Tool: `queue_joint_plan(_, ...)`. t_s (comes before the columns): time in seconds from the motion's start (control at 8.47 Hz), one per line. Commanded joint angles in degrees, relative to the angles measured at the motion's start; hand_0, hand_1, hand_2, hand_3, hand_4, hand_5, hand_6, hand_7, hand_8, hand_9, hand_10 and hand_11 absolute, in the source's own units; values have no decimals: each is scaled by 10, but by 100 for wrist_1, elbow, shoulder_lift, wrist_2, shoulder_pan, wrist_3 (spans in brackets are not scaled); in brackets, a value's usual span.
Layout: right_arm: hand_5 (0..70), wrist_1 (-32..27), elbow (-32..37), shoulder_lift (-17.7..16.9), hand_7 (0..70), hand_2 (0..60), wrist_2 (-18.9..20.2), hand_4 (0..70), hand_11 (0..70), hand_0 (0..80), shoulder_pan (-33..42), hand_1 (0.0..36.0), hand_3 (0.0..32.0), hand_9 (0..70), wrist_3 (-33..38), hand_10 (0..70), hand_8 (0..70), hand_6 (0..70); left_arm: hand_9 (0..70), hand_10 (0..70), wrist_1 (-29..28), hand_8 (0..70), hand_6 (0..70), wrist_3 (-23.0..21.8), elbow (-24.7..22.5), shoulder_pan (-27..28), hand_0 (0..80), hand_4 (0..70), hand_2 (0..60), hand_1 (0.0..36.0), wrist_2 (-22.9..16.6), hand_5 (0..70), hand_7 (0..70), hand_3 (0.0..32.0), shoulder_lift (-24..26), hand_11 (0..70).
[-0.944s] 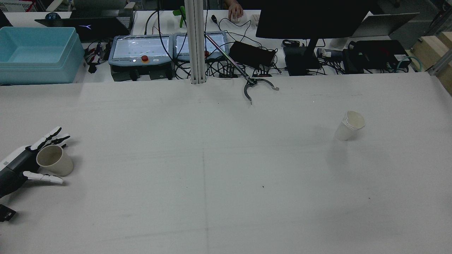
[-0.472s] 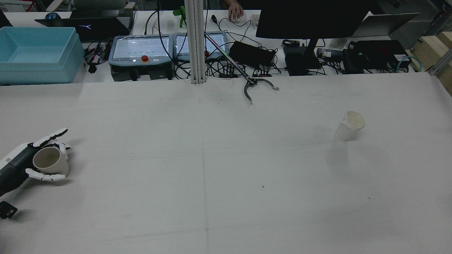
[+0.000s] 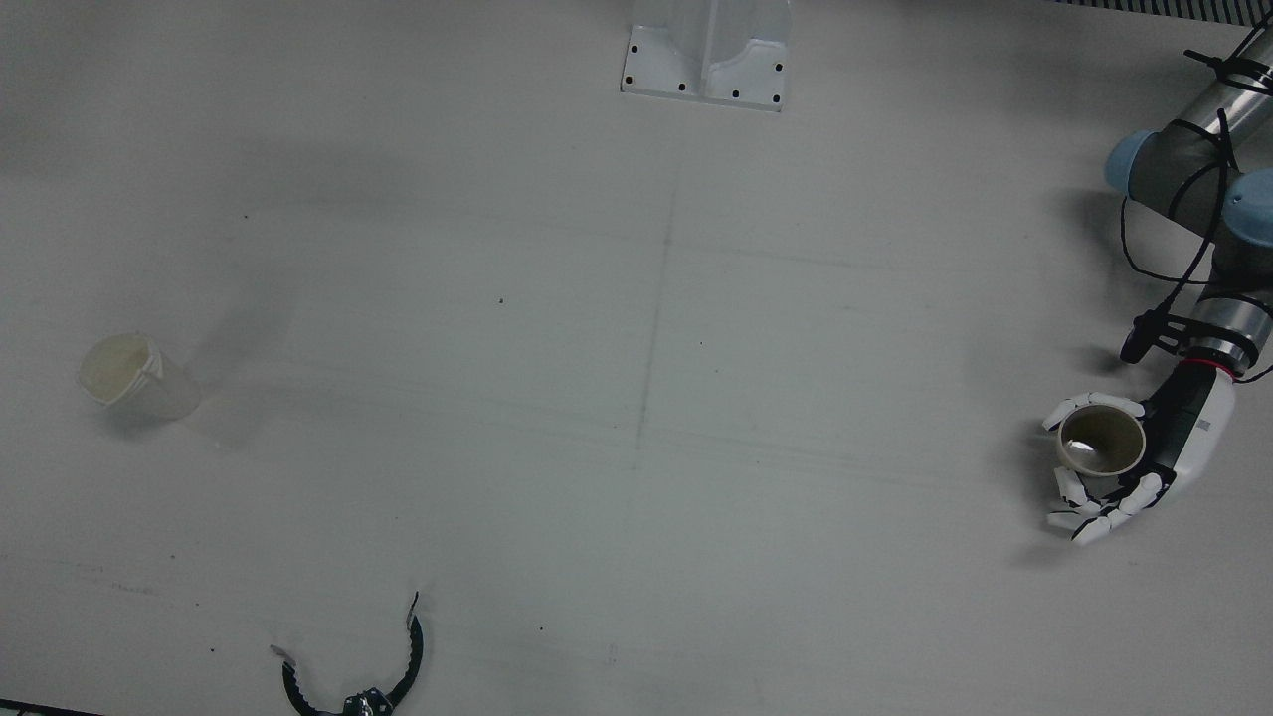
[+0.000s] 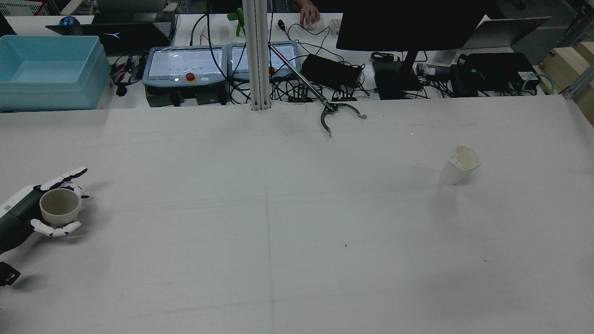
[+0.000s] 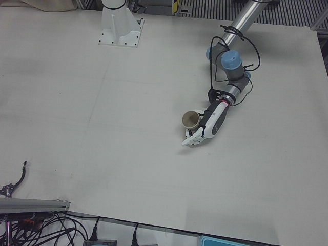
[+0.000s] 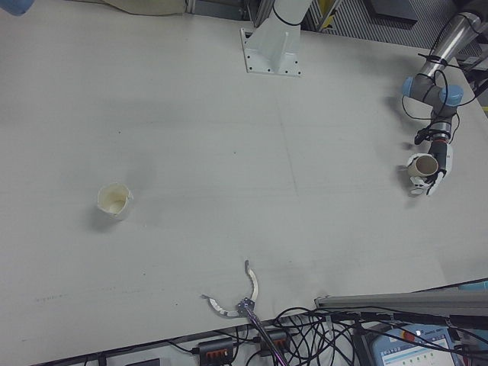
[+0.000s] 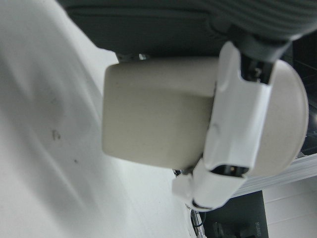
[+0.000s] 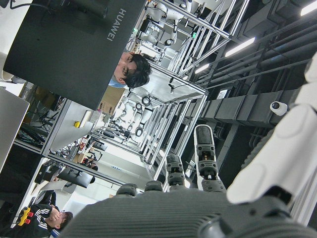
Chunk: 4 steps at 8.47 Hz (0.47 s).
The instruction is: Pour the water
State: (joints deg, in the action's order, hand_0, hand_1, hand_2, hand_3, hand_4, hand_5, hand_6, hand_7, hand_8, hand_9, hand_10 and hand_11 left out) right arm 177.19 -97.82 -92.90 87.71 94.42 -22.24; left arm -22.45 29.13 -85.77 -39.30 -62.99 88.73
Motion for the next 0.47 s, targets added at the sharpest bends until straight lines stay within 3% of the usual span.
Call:
queue_joint_plan(0.0,265,0,-9,0,166,101,0,81,0,389,6,73,0,19,9,0,3,67,659,143,21,466,366,-442,-10,-69,786,179,600,360,76,61,660,0,-22,245)
queue_joint_plan(0.24,260,-9,147,9,165,107,-87,77,0,400,-55,82,0,19,0,0,3,66,669,137,-23,469,361,-733,-176,-147,775,209,600,360,225,50,670,0,-40,235)
queue_joint_plan(0.35,230,-35,366,157,150,104,-331,60,0,416,-64,93,0,16,43,0,1,58,677,136,-5,475,370,-942,-299,-157,781,222,600,360,252,62,680,0,-57,233)
